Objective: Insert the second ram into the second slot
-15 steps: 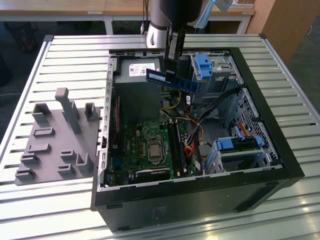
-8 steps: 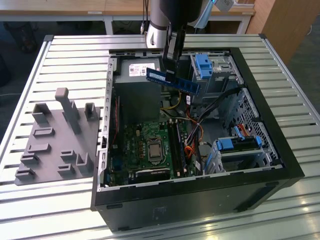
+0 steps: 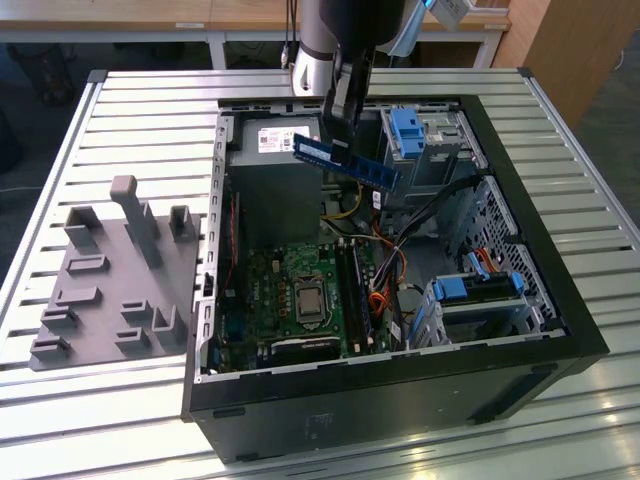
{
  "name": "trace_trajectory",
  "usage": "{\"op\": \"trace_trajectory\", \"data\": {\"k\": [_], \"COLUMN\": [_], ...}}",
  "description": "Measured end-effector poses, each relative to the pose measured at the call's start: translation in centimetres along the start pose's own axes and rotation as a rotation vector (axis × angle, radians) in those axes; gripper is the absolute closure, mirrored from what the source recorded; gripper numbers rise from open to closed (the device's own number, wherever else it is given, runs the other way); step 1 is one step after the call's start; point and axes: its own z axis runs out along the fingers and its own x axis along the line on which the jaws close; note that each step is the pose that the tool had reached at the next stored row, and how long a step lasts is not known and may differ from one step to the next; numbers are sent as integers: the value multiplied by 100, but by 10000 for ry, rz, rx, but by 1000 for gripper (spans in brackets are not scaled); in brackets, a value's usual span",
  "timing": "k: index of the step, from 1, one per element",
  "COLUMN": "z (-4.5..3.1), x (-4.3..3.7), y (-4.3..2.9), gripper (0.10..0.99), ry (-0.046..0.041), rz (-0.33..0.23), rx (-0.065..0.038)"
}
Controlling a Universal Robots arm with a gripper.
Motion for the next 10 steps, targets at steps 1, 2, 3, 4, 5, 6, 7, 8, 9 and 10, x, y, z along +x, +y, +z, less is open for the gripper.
{"op": "trace_trajectory", "data": {"k": [1,2,3,4,5,6,7,8,9,10], "z": [0,0,0,0,0,0,0,0,0,0], "x": [0,0,0,0,0,0,0,0,0,0], "y": [0,0,0,0,0,0,0,0,0,0], "gripper": [957,957,957,957,957,957,957,957,957,957], "ry": [-2,-4,-6,-9,-10,-12,-14,-17,-18,-20], "rz": [53,108,162,216,272,323,381,434,488,541], "rx": [0,1,2,2,3,4,4,5,6,6]}}
